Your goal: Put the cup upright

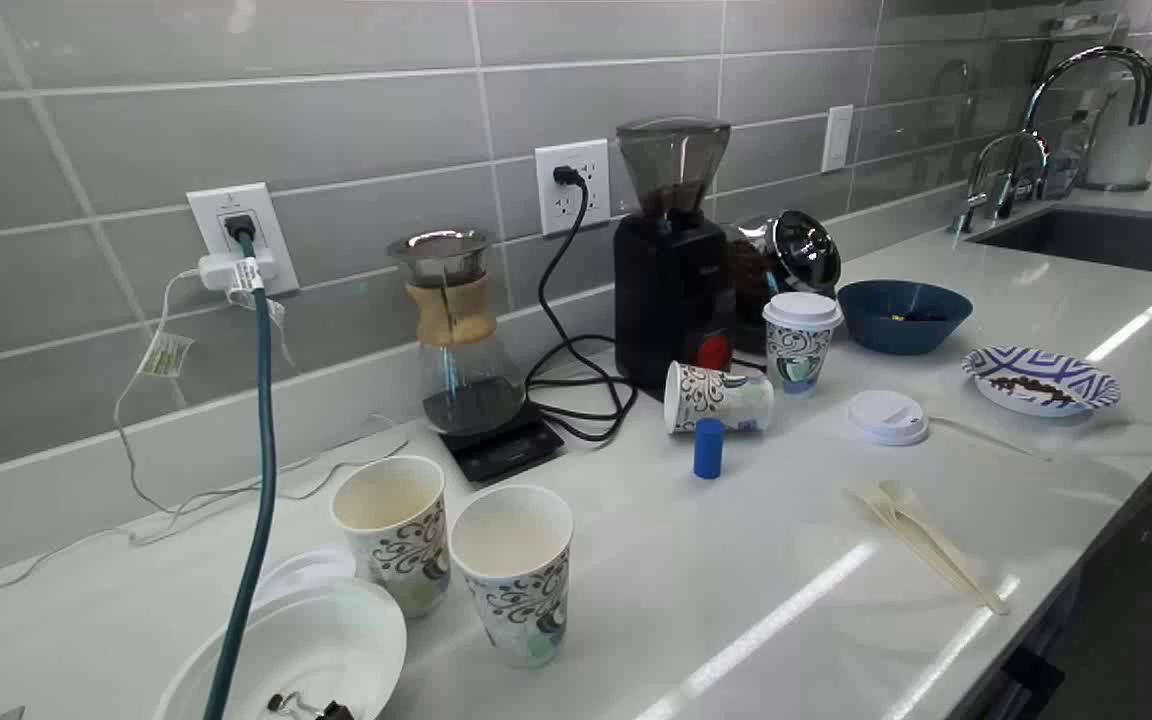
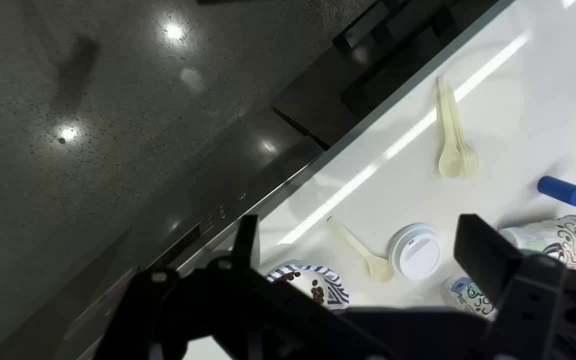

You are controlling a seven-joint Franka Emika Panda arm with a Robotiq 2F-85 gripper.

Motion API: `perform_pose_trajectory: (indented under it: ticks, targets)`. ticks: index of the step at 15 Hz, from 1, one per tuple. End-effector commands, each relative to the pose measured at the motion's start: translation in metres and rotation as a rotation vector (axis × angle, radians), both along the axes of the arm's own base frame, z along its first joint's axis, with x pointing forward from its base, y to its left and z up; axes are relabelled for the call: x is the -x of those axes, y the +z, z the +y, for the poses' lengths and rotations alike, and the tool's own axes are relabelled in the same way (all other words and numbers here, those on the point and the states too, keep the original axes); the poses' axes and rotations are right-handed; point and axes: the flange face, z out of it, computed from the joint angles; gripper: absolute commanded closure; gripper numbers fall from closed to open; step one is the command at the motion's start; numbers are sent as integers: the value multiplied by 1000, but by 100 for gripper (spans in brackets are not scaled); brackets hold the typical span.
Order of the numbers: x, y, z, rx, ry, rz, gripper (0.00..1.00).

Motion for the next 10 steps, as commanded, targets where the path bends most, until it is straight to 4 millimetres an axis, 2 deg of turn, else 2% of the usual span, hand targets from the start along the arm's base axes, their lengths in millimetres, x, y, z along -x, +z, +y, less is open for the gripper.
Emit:
perform_pose_trajectory:
  ticks: [1,7,9,10]
  targets:
    - [0,1,0,0,0,1,0]
    - [0,1,0,0,0,0,0]
    - [-3,4,23,23,35,6,0]
    - [-6,4,41,38,59,15,0]
